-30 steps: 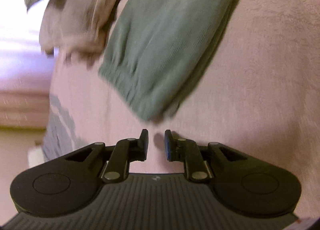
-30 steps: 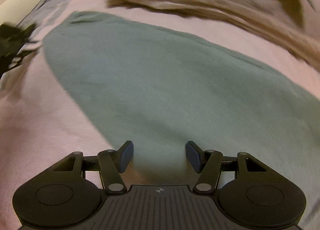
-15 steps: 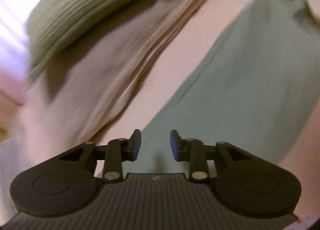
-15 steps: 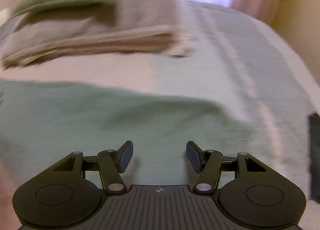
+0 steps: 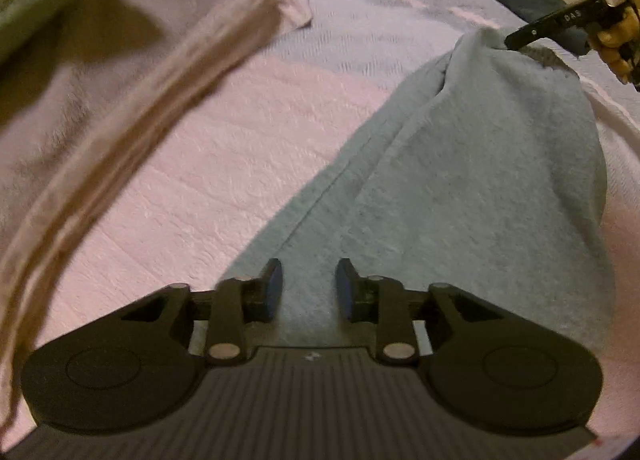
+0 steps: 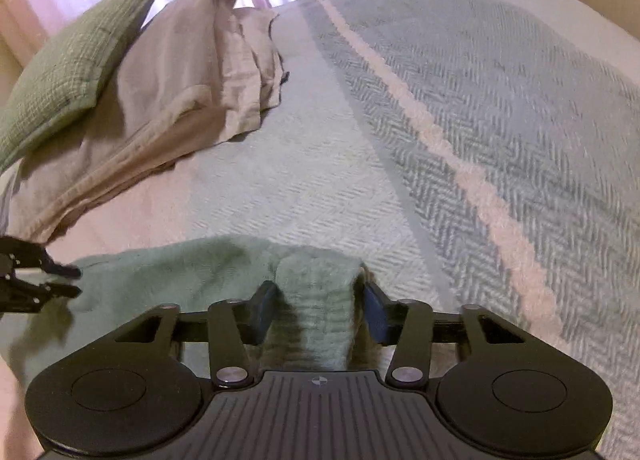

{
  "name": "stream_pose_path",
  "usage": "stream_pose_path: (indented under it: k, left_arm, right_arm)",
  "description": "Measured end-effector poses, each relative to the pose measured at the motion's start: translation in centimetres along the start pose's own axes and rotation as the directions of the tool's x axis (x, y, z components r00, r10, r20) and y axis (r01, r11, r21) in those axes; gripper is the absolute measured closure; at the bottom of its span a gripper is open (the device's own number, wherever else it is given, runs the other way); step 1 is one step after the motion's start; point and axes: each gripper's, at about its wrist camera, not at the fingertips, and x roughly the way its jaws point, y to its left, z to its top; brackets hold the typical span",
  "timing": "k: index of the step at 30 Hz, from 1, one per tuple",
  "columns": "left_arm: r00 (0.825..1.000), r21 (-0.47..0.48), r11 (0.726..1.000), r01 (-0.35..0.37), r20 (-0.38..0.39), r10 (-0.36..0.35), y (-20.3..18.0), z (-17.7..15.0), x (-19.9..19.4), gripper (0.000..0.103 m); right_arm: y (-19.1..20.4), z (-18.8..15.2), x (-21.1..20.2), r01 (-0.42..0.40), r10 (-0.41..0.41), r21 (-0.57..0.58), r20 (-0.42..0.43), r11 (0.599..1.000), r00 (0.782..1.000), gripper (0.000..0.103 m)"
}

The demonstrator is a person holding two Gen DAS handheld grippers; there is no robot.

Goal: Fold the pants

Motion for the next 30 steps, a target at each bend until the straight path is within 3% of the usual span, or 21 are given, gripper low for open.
stream_pose_path:
  k: [1,6,7,10,13,15,19,21,22,23,26,30]
  left_arm:
    - [1.0,-0.003,1.0,-0.005,-0.016,0.005,0.1,-0.1,0.0,0.102]
    - [0.998,0.05,0.997,-0.063,0.02,0.062,-0.2,1.1,-2.8,0.103]
    - [0.997,0.047,0.996,-0.074,0.032,0.073,0.0,1.5,-3.4,0.103]
    - [0.995,0.009,0.995,-0.095,0.025,0.095,1.7,2.4,-3.4,0.103]
    - [0.993,0.018,0.993,-0.119,-0.01,0.119,2.2,2.7,-1.3,0.103]
    - [0.991,0.0,0.991,-0.133,-0.021,0.133,2.4,2.5,0.0,0.103]
    - [0.985,-0.035,0.985,-0.167,-0.06,0.165,2.3,1.7,2.6,0.102]
    - [0.979,-0.026,0.98,-0.196,-0.07,0.194,1.8,1.4,3.3,0.101]
    - [0.975,-0.017,0.978,-0.21,-0.073,0.208,1.7,1.5,3.5,0.1]
    - [0.973,-0.016,0.975,-0.22,-0.073,0.219,1.6,1.6,3.4,0.098]
    - [0.972,-0.032,0.974,-0.225,-0.071,0.222,2.2,1.4,2.9,0.089]
    - [0.971,-0.056,0.971,-0.233,-0.069,0.229,2.9,1.5,1.3,0.085]
  right_arm:
    - [-0.2,0.0,0.0,-0.001,0.001,0.009,-0.003,1.0,1.0,0.069]
    - [0.5,0.6,-2.4,-0.017,0.017,-0.004,0.012,1.0,1.0,0.082]
    - [0.5,1.0,-2.8,-0.015,0.015,-0.003,0.021,1.0,1.0,0.099]
    - [0.0,2.3,-1.7,-0.019,0.019,0.033,0.024,0.999,1.0,0.098]
    - [0.7,2.5,0.3,0.023,-0.023,-0.026,0.025,0.999,0.999,0.098]
    - [0.2,2.5,1.3,0.022,-0.023,0.021,0.028,1.0,0.999,0.097]
    - [-0.6,2.3,2.7,0.025,-0.025,0.032,0.018,0.999,1.0,0.092]
    - [-1.3,2.1,2.5,0.031,-0.032,0.049,0.018,0.998,0.999,0.074]
    - [-1.5,2.0,1.9,0.055,-0.057,0.067,0.028,0.996,0.998,0.054]
    - [-1.6,1.9,1.0,0.066,-0.07,0.086,0.042,0.994,0.997,0.048]
    - [-1.1,0.2,-2.4,0.104,-0.112,0.094,0.087,0.99,0.99,0.048]
    - [-0.2,-3.9,-5.9,0.079,-0.092,0.143,0.089,0.987,0.992,0.047]
